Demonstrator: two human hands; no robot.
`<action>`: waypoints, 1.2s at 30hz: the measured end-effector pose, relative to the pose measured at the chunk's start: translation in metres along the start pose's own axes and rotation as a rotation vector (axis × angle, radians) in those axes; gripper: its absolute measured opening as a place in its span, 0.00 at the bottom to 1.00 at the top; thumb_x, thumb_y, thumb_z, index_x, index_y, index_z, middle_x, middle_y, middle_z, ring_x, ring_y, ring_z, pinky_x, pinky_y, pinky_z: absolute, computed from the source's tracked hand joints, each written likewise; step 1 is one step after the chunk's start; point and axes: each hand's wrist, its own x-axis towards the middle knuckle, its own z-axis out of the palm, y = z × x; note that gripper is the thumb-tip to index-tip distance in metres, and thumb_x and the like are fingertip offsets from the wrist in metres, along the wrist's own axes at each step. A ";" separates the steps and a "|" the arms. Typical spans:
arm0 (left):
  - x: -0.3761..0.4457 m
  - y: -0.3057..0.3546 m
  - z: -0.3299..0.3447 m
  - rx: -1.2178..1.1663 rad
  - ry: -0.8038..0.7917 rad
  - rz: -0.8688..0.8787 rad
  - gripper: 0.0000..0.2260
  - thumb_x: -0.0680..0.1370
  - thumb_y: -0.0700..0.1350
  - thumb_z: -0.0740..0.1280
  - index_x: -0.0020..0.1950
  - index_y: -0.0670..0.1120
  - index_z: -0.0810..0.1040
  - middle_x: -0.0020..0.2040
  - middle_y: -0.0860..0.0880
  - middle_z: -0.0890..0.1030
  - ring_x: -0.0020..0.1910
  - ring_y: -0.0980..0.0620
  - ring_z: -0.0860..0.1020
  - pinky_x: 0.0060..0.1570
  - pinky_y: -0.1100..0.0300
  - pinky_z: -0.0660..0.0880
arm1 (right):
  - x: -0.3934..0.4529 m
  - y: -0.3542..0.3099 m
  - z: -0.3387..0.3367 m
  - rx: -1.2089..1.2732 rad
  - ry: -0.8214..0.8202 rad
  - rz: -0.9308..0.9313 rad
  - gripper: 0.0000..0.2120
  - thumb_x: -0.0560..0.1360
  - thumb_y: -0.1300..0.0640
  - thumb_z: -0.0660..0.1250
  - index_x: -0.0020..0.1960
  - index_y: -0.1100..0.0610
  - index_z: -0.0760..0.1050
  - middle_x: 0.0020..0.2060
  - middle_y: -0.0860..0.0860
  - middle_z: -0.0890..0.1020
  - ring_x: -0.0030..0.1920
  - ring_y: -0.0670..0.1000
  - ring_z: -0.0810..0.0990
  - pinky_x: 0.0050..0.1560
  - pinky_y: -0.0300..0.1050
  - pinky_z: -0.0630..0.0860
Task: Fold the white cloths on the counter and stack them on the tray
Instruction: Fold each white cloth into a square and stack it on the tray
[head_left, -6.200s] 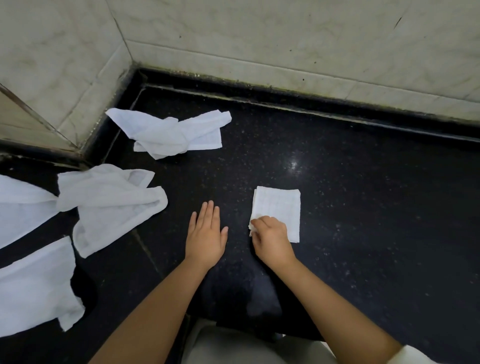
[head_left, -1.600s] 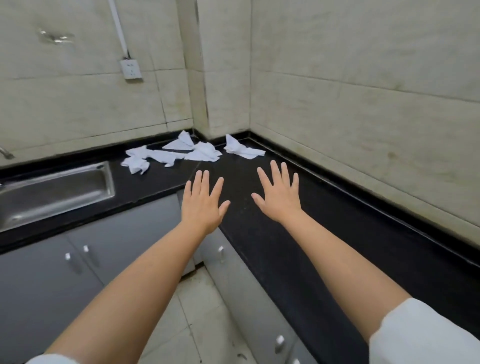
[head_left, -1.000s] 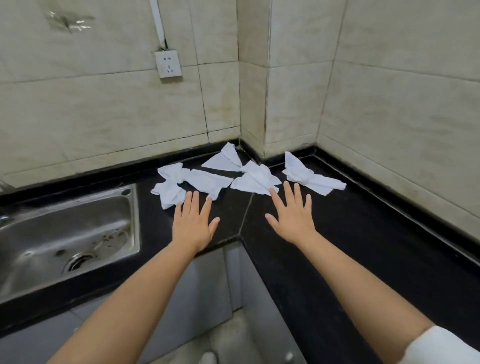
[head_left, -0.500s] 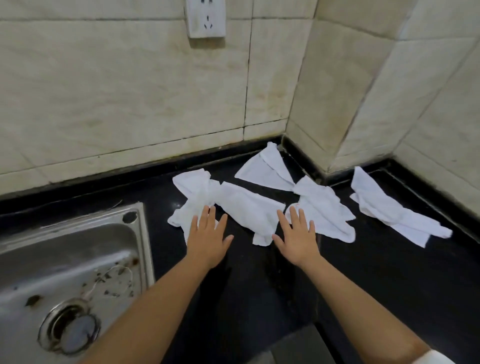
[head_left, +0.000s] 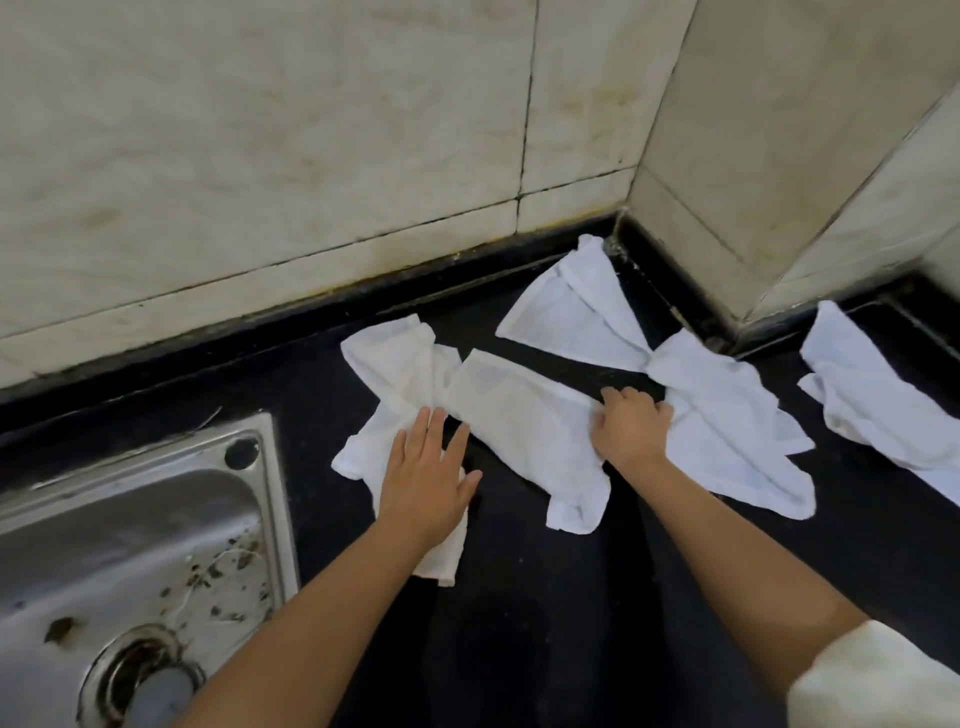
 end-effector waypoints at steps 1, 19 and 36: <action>0.005 0.005 -0.003 -0.009 0.009 0.012 0.26 0.82 0.55 0.49 0.77 0.49 0.45 0.77 0.45 0.42 0.76 0.47 0.39 0.74 0.51 0.41 | 0.001 0.001 -0.005 0.025 -0.015 -0.001 0.12 0.75 0.60 0.58 0.56 0.60 0.75 0.51 0.57 0.78 0.53 0.58 0.75 0.55 0.48 0.63; 0.034 0.044 0.029 0.098 -0.174 0.091 0.28 0.81 0.58 0.47 0.76 0.50 0.40 0.77 0.44 0.39 0.76 0.46 0.40 0.74 0.49 0.43 | -0.010 0.006 0.001 -0.002 0.054 -0.015 0.09 0.70 0.64 0.64 0.50 0.60 0.75 0.47 0.55 0.76 0.53 0.58 0.73 0.60 0.52 0.63; 0.055 0.110 -0.037 0.199 -0.119 0.748 0.12 0.80 0.47 0.57 0.61 0.48 0.75 0.69 0.51 0.70 0.74 0.51 0.56 0.73 0.47 0.45 | -0.136 0.086 -0.074 0.242 0.155 -0.632 0.13 0.71 0.61 0.58 0.42 0.61 0.81 0.34 0.54 0.80 0.31 0.53 0.79 0.28 0.41 0.75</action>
